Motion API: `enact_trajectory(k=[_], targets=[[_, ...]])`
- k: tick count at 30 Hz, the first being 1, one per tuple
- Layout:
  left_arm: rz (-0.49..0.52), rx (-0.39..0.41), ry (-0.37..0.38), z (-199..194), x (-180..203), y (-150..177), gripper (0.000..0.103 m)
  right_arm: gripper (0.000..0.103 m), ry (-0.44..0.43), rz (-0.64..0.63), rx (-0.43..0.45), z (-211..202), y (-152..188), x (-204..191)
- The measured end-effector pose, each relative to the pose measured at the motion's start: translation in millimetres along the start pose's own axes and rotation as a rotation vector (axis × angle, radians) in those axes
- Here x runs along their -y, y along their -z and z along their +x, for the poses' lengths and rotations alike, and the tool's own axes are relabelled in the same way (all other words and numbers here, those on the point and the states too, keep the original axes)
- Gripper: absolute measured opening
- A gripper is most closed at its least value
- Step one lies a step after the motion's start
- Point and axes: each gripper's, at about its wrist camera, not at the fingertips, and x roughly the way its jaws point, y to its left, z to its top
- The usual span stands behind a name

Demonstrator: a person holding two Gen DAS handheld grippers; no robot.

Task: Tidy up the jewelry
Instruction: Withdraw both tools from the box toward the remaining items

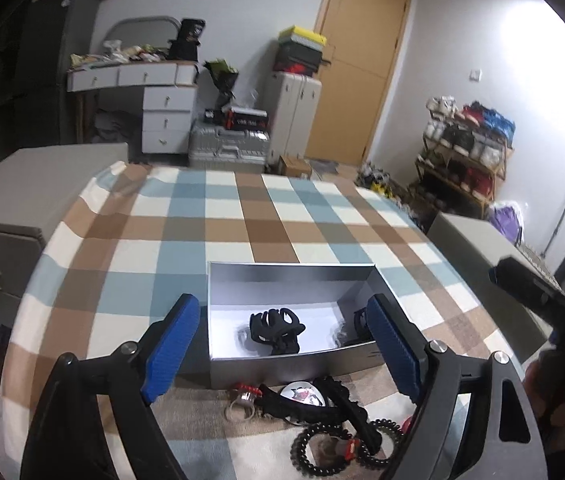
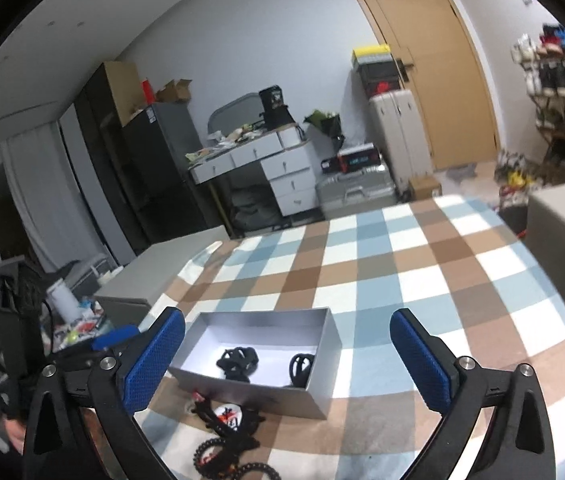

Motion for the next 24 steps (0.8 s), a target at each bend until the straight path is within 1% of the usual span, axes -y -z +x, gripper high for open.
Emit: enact_trajectory(k=[2,4,7,10,12,13,16,21,24], targets=[[0.002,0.029,-0.019,-7.2,2.5,1.5,0.095,0.103,0.002,-0.024,0.011,-8.9,2.8,-7.3],[0.008,0.056,-0.037,-15.9,5.5,3.7,0.101,0.103,0.003,-0.048,0.023,-16.4,5.8,-12.7],[0.008,0.070,-0.057,-24.5,8.1,7.0,0.101,0.103,0.015,-0.083,0.034,-30.0,12.3,-19.5],[0.011,0.078,-0.061,-33.2,11.4,12.3,0.102,0.103,0.026,-0.108,0.033,-43.4,20.1,-22.1],[0.029,0.095,-0.088,-39.4,15.4,16.6,0.102,0.103,0.036,-0.129,0.034,-53.2,26.5,-24.1],[0.041,0.112,-0.114,-43.4,17.8,19.9,0.102,0.103,0.039,-0.136,0.037,-57.3,29.5,-24.4],[0.044,0.133,-0.134,-52.5,20.8,27.6,0.102,0.103,0.046,-0.145,0.047,-69.7,40.4,-23.4],[0.060,0.134,-0.147,-60.5,23.7,37.5,0.102,0.103,0.070,-0.138,0.017,-80.1,55.7,-19.0],[0.057,0.137,-0.154,-64.9,22.5,44.9,0.102,0.103,0.083,-0.156,0.003,-85.3,64.6,-18.9]])
